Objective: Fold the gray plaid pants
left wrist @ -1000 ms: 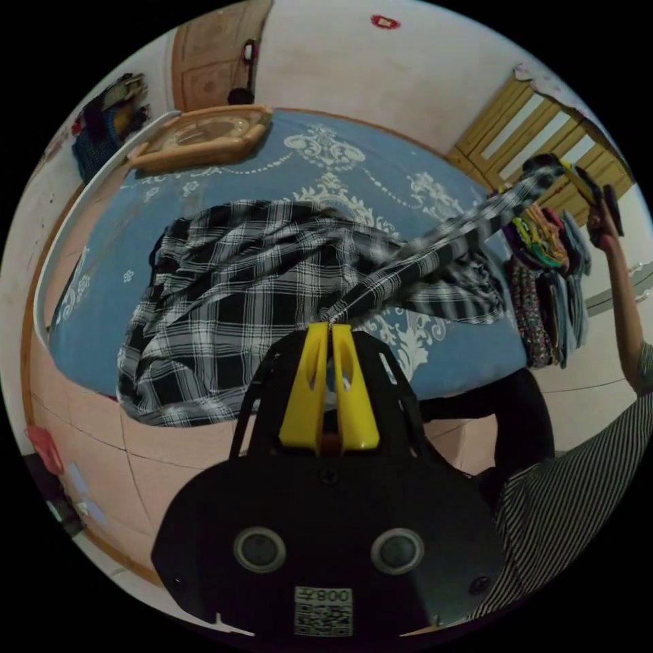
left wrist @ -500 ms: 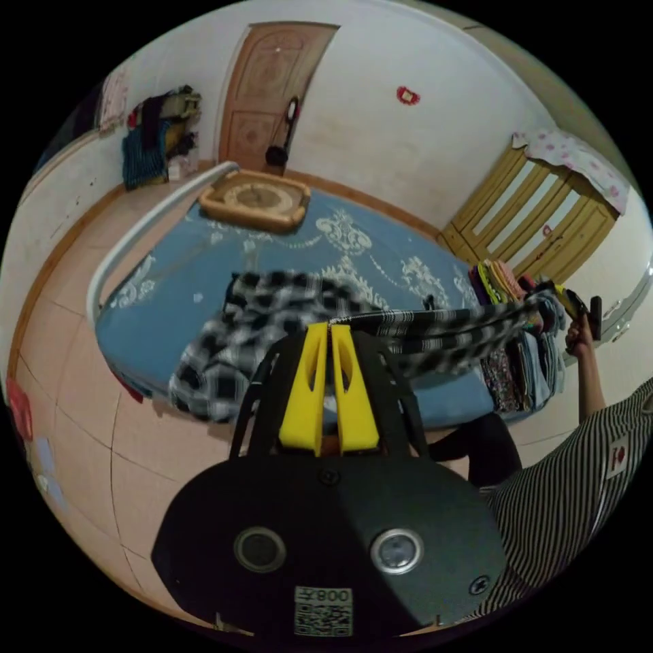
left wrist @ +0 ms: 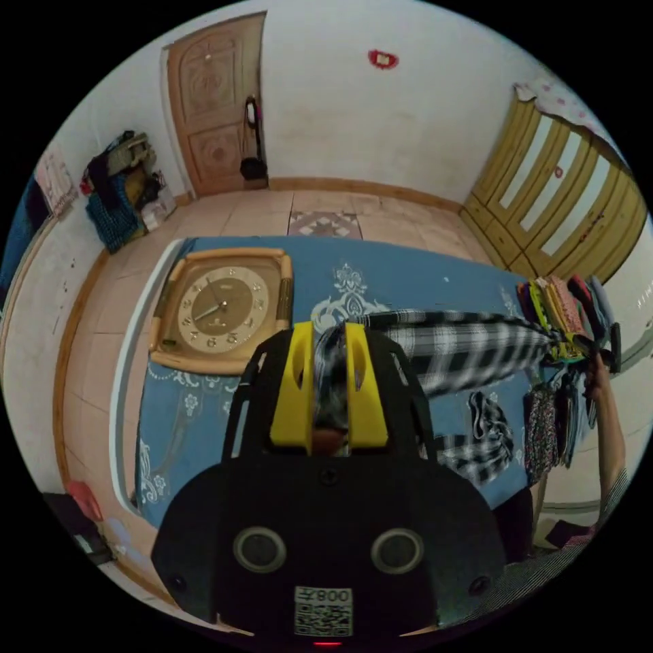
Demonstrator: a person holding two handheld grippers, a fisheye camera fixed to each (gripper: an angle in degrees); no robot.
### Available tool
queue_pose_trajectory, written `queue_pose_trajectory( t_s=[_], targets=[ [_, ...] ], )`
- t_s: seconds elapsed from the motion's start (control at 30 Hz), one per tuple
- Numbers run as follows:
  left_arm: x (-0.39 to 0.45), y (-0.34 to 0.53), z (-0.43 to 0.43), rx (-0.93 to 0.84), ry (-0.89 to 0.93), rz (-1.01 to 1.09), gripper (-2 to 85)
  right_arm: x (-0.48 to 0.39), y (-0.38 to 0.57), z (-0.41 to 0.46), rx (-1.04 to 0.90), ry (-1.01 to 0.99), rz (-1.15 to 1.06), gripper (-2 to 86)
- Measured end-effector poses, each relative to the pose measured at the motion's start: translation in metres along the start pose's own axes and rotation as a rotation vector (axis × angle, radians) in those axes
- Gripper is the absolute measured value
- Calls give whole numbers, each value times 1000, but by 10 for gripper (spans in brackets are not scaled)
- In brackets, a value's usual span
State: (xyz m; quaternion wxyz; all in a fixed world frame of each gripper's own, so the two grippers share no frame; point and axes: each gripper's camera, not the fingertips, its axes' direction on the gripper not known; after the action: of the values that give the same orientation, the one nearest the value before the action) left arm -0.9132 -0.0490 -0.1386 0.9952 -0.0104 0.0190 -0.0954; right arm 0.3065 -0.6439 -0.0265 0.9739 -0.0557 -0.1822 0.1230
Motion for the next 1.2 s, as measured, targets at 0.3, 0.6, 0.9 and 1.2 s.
queue_pose_trajectory(
  t_s=[0.3, 0.6, 0.9, 1.2],
  targets=[
    [-74, 184, 29, -69, 85, -180, 103, -52, 109, 135, -232, 77, -311, 31],
    [-156, 276, 64, -79, 104, -657, 98, -213, 283, 245, -383, 30, -882, 62],
    [-182, 285, 50, -1, 196, -669, 34, -259, 359, 333, -476, 229, -1034, 5],
    [-198, 304, -31, 190, 217, -585, 27, -267, 386, 284, -544, -64, -992, 0]
  ],
)
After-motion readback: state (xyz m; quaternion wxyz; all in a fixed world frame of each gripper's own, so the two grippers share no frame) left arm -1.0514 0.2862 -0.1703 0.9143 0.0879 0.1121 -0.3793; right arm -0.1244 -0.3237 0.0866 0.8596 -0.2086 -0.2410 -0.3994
